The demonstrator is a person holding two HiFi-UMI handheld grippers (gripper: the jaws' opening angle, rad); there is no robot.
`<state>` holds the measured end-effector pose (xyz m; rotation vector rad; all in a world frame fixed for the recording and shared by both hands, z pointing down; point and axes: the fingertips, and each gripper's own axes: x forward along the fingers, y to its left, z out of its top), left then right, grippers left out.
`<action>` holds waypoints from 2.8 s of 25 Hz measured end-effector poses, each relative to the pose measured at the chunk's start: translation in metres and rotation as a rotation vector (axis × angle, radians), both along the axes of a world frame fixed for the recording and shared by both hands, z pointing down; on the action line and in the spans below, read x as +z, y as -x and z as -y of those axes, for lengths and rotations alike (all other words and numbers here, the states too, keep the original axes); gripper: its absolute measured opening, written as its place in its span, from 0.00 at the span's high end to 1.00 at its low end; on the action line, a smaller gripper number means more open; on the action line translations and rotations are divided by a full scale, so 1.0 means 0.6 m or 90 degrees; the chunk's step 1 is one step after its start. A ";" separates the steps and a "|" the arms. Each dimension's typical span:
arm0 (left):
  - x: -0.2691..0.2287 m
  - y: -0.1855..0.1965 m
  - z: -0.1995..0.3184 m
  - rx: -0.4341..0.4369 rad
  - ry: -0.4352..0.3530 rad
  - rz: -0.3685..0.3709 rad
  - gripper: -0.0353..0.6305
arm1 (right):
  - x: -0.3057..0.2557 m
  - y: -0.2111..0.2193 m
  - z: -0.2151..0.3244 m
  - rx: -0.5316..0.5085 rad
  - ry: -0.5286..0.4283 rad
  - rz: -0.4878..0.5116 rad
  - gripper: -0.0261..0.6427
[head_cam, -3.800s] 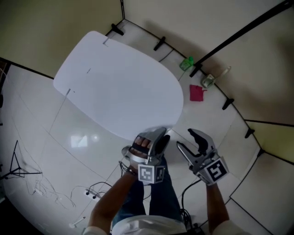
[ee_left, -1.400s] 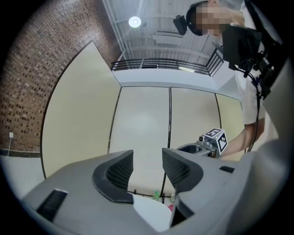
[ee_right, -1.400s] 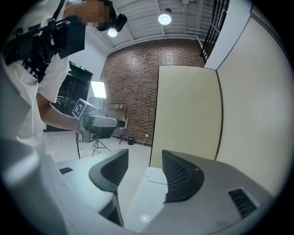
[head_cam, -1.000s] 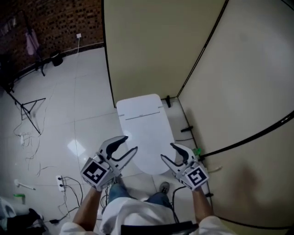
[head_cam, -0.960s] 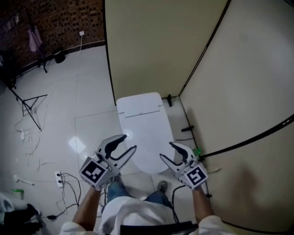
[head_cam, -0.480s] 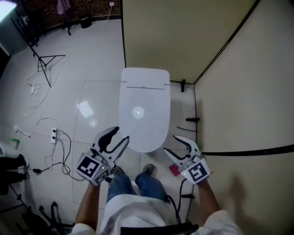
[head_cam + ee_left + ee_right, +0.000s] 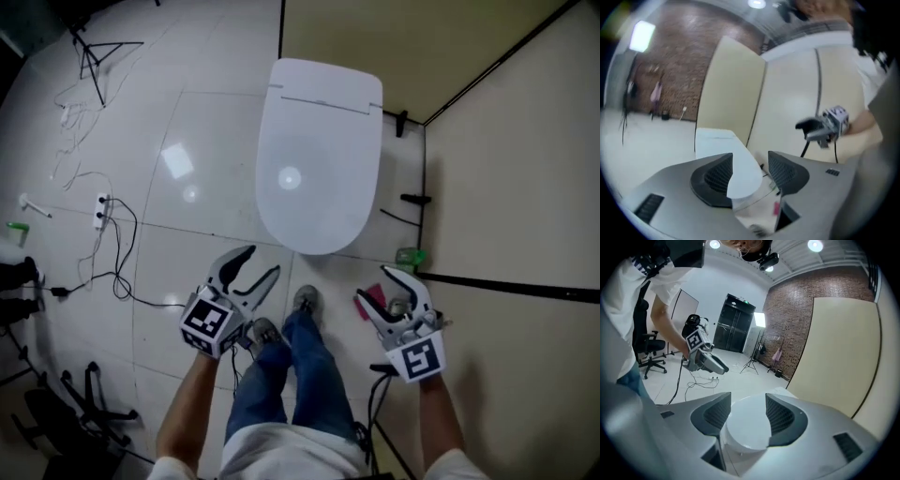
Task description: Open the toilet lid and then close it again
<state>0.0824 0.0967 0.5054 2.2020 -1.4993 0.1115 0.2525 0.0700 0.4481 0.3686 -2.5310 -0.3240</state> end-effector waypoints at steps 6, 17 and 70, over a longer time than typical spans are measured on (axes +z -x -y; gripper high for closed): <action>0.263 -0.031 -0.041 -0.235 0.111 -0.515 0.38 | 0.135 -0.008 -0.081 0.015 0.078 -0.004 0.62; 0.454 -0.086 0.064 -0.353 0.022 -0.739 0.35 | 0.297 -0.050 -0.121 -0.012 0.136 0.021 0.62; 0.096 -0.054 0.135 -0.386 0.097 -0.860 0.71 | 0.201 0.069 0.119 -0.079 -0.619 -0.118 0.68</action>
